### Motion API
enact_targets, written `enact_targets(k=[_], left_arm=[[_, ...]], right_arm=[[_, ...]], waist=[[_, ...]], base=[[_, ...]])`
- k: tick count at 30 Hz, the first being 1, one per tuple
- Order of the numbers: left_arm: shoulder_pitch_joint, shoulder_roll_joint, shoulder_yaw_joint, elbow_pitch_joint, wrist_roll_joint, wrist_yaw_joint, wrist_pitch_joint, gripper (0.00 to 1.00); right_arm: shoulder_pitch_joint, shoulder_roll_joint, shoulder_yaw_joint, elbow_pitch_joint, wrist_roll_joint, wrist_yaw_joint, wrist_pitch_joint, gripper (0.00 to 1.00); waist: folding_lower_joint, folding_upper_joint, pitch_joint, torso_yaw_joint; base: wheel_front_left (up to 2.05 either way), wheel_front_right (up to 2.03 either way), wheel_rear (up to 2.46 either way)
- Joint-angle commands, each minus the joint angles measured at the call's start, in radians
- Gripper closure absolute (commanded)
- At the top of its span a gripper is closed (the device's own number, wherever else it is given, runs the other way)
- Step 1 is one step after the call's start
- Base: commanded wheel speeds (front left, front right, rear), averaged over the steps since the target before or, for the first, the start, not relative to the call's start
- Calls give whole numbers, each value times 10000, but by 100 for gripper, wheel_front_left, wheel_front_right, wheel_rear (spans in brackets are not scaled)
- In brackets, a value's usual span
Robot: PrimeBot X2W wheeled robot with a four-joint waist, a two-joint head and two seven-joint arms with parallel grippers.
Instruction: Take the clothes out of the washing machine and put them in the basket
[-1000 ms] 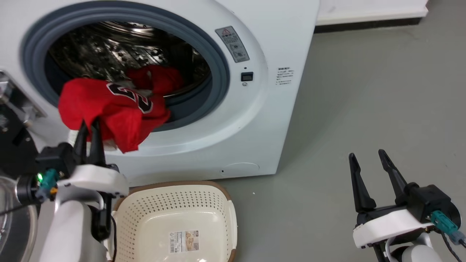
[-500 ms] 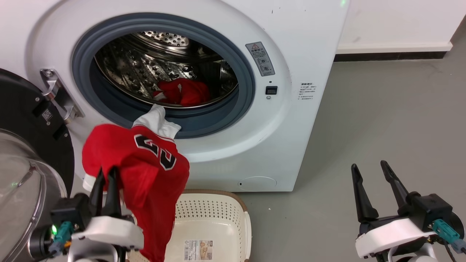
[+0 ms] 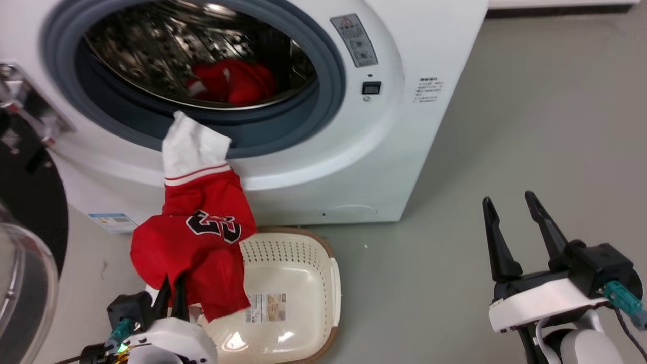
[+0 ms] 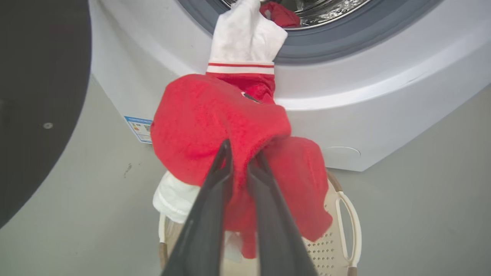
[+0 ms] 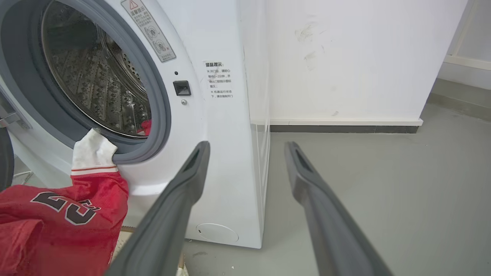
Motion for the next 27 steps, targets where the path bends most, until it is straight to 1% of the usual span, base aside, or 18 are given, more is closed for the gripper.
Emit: enact_targets(k=[1,5,10,16,17,24,27], left_arm=[[-433,-46,12,550,-96,-82,-181,100],[-1214,-71,-6,2054,-228,-230,-426,100],[-2262,4,47,3764,-298,-311,-673,100],[-3693,122,143,5499,-371,-315,-877,100],[-3693,122,143,5499,-371,-315,-877,100],[-5249,495,281,7181,-407,-349,-978,100],[-5761,607,381,7746,-451,-276,-995,100]], right_arm=[[-277,-8,29,-6,18,-7,-65,0],[-627,-6,26,45,103,-7,-195,0],[-1077,-6,86,110,181,-8,-367,0],[-1651,-5,137,149,289,-7,-573,0],[-1651,-5,137,149,289,-7,-573,0],[-2269,-3,438,83,425,-7,-809,0],[-2459,-3,545,52,439,-7,-886,0]], waist=[[-1,-1,737,-435],[-1,-1,1458,-766],[-1,-1,2390,-1128],[-1,-1,3570,-1401],[-1,-1,3570,-1401],[-1,-1,4894,-1800],[-1,-1,5411,-1963]], base=[[0,0,0],[0,0,0],[0,0,0],[0,0,0],[0,0,0],[0,0,0],[0,0,0]])
